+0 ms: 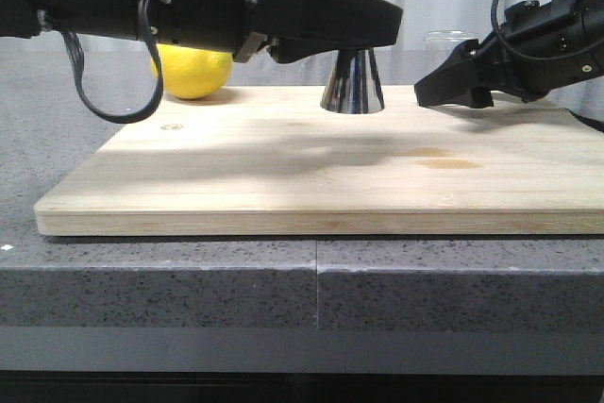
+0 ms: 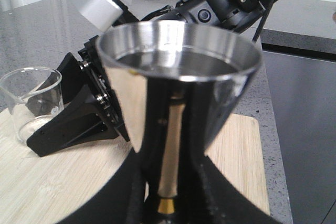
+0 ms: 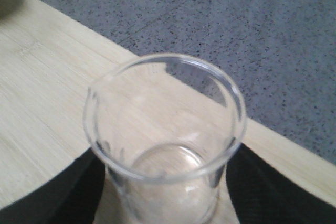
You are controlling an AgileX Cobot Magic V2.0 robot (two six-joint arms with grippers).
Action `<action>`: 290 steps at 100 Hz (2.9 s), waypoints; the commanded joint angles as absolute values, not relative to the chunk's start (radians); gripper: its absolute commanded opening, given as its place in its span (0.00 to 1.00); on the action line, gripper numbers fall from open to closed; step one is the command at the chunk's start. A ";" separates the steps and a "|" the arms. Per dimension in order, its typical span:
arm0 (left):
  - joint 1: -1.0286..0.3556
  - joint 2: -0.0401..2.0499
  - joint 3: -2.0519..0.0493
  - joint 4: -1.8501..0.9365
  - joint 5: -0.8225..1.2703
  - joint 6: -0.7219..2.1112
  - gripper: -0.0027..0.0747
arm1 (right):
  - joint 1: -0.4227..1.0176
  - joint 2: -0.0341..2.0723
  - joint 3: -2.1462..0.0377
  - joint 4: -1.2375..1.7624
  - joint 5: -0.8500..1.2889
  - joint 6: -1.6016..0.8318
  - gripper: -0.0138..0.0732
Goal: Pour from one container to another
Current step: 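Lower the empty beaker onto the board and open the right gripper, then lower the filled jigger onto the board with the left gripper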
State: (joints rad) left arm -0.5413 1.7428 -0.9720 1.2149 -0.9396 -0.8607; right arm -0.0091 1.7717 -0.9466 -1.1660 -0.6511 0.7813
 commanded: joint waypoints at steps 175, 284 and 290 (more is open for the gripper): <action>-0.402 1.781 -1.002 1.017 -1.088 -0.751 0.01 | -0.016 1.128 -0.964 -1.027 -0.719 0.827 0.85; -0.402 1.864 -1.002 1.020 -1.095 -0.698 0.01 | -0.016 1.112 -0.964 -1.042 -0.719 0.871 0.85; -0.402 1.875 -1.002 1.022 -1.111 -0.698 0.01 | -0.016 1.112 -0.964 -1.042 -0.719 0.871 0.85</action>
